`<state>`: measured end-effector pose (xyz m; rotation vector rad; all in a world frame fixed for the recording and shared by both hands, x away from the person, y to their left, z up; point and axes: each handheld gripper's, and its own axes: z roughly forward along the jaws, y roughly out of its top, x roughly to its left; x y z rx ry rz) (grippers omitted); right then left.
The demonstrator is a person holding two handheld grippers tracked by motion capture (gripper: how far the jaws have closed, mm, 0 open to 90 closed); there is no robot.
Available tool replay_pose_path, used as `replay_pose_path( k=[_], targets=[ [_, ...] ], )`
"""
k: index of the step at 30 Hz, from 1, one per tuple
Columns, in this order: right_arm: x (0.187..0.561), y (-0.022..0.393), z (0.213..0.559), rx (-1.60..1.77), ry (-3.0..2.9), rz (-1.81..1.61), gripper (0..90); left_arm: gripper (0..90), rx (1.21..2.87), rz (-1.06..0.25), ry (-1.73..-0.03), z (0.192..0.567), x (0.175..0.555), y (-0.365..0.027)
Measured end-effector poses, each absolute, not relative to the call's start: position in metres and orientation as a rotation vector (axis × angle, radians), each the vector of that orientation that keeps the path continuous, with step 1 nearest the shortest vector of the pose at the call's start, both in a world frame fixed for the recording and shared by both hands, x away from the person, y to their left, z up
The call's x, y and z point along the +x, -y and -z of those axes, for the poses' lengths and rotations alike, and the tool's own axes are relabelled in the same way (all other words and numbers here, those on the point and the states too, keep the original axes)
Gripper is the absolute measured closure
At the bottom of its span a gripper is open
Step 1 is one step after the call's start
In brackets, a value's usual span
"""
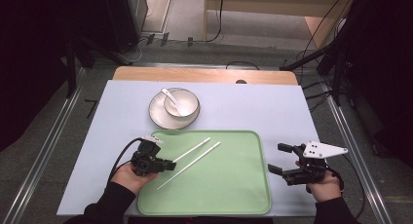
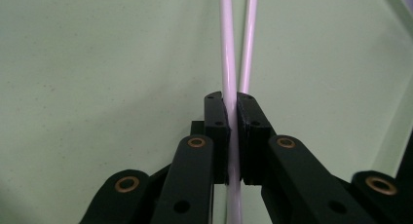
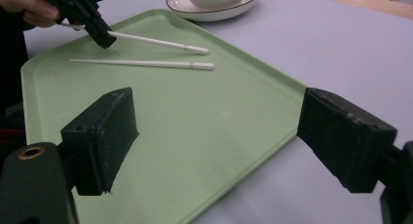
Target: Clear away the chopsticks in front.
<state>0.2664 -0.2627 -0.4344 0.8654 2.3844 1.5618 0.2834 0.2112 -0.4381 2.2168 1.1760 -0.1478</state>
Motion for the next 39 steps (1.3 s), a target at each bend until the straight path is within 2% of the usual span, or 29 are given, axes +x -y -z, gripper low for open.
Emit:
replay_pose_path(
  k=[6,12,21,27,32,36,39],
  targets=[
    [0.266,0.263,0.434,0.868,-2.379,-1.559,15.3,85.5,2.310,0.113,-1.162,0.445,0.284,-0.207],
    [0.266,0.263,0.434,0.867,-2.383,-1.558,15.3,84.9,2.286,0.121,-1.165,0.446,0.284,-0.208],
    [0.266,0.263,0.434,0.873,-2.386,-1.559,15.3,78.8,2.269,0.144,-1.164,0.446,0.285,-0.209],
    [0.266,0.263,0.434,0.866,-2.381,-1.563,15.3,62.9,2.237,0.136,-1.127,0.442,0.286,-0.216],
    [0.266,0.263,0.434,0.867,-2.381,-1.564,15.3,43.5,2.170,0.085,-1.104,0.427,0.282,-0.225],
    [0.266,0.263,0.434,0.870,-2.380,-1.566,15.3,35.8,2.141,0.033,-1.075,0.415,0.275,-0.236],
    [0.266,0.264,0.434,0.870,-2.380,-1.565,15.3,33.3,2.127,-0.005,-1.081,0.411,0.270,-0.244]
  ],
)
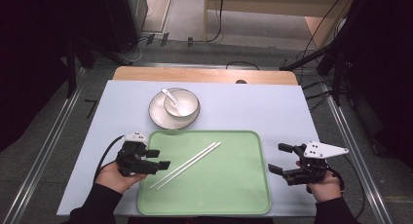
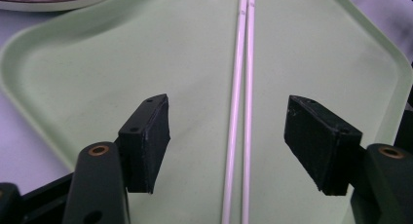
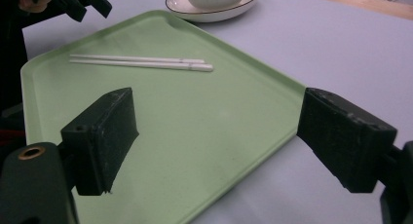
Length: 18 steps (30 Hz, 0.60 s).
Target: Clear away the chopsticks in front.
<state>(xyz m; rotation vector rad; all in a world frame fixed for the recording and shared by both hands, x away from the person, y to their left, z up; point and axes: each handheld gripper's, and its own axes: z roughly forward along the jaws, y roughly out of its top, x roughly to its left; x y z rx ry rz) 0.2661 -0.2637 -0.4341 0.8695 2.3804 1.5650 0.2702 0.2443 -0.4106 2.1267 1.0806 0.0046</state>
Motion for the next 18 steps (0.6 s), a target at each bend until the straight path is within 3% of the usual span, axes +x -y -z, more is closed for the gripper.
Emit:
replay_pose_path(
  k=[10,13,18],
  targets=[
    [0.266,0.264,0.434,0.876,-2.376,-1.569,15.3,29.4,2.051,-0.129,-1.124,0.402,0.255,-0.272],
    [0.266,0.264,0.434,0.870,-2.373,-1.571,15.3,22.4,2.046,-0.113,-1.050,0.402,0.248,-0.283],
    [0.266,0.264,0.433,0.869,-2.369,-1.575,15.3,23.5,2.062,-0.230,-1.021,0.403,0.238,-0.300]
  ],
)
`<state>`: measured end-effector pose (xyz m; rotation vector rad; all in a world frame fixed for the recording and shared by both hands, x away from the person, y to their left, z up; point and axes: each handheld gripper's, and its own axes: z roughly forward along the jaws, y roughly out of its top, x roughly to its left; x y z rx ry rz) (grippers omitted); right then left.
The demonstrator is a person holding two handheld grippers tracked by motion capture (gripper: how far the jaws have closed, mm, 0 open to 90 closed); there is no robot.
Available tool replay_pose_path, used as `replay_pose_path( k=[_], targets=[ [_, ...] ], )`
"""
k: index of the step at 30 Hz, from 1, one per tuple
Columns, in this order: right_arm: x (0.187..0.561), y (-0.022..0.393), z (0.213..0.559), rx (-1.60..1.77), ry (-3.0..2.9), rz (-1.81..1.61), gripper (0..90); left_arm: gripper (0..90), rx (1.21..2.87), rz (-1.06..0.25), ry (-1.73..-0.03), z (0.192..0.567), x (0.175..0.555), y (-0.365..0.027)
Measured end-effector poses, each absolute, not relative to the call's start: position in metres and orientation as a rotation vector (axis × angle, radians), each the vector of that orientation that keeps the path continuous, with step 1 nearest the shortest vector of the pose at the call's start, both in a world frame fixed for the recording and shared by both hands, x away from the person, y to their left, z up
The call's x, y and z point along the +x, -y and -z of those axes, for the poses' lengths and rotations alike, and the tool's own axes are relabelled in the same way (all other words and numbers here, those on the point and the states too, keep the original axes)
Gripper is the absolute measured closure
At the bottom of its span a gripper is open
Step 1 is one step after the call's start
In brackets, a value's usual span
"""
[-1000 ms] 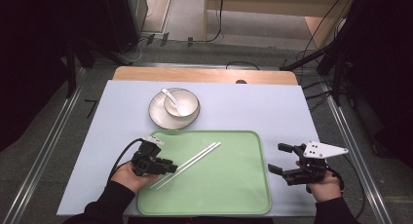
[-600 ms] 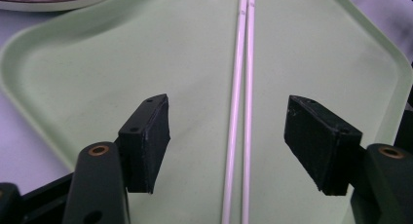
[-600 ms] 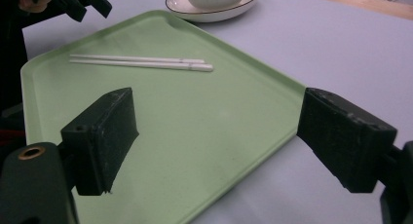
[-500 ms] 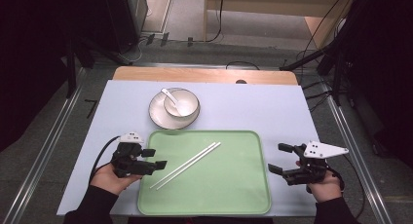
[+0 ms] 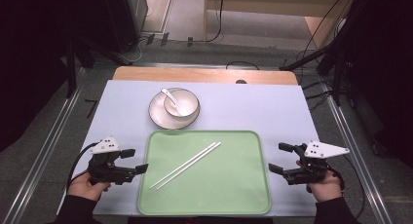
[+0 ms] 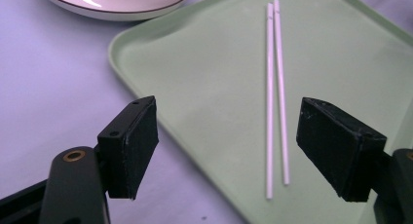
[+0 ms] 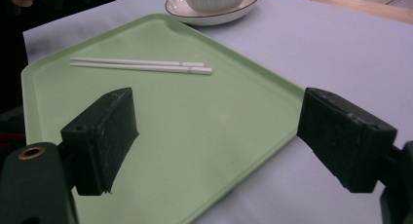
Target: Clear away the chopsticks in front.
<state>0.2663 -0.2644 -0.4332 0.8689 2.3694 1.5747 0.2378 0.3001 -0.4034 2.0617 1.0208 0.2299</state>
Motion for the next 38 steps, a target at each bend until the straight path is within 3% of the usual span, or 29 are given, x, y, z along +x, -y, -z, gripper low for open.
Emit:
replay_pose_path(
  k=[10,38],
  targets=[
    [0.267,0.265,0.432,0.870,-2.357,-1.579,15.3,23.5,2.027,-0.383,-0.983,0.405,0.224,-0.336],
    [0.267,0.264,0.433,0.869,-2.362,-1.575,15.3,23.7,2.016,-0.400,-0.985,0.415,0.230,-0.348]
  ],
)
